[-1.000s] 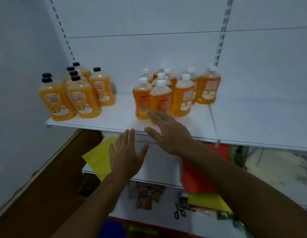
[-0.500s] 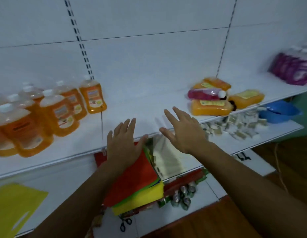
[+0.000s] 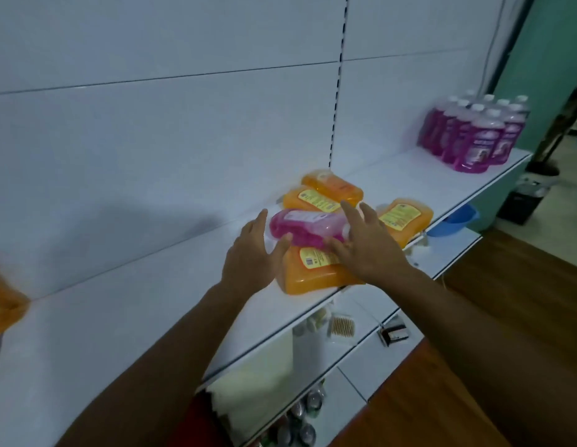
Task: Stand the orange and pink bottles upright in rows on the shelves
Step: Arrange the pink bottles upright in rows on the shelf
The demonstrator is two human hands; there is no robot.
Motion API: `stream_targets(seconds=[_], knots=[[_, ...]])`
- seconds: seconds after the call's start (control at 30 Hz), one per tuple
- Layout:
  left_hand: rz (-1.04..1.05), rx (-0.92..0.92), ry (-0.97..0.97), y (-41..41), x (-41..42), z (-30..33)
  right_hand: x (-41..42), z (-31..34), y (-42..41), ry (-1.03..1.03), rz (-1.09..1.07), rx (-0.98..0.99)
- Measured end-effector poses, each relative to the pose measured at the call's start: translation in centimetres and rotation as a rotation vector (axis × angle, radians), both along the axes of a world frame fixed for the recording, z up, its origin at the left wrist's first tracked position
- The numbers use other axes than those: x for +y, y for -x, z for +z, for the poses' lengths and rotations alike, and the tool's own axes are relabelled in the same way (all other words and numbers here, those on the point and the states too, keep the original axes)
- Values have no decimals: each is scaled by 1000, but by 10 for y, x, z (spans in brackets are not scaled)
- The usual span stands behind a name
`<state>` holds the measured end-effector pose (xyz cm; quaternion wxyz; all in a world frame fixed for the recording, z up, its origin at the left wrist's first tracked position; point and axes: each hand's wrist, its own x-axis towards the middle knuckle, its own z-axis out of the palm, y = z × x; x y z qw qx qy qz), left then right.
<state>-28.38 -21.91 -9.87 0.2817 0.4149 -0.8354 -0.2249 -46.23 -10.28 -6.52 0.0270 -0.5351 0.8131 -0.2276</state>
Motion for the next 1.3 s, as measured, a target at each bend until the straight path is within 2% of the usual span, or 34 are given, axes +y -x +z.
stream_targets(seconds=[0.1,0.27,0.37,0.5,0.57,0.7,0.9,1.03,1.3], knots=[[-77,144,-231,30,-21,1,-15,-3,10,-27,57,-116],[-9,269,-325,44,-54,-8,-36,-7,7,33,182,-139],[39,449,-405,38,-64,-7,-48,-5,9,151,227,-163],[118,631,-423,27,-64,2,-70,14,12,311,290,-314],[117,635,-359,24,-65,10,-80,26,15,365,301,-348],[151,439,-150,39,-68,27,-86,43,36,446,297,-437],[153,327,55,115,-50,63,-72,61,110,463,291,-518],[67,289,50,193,-31,76,-45,68,184,471,321,-543],[-168,225,-106,345,-22,65,-17,67,313,560,111,-353]])
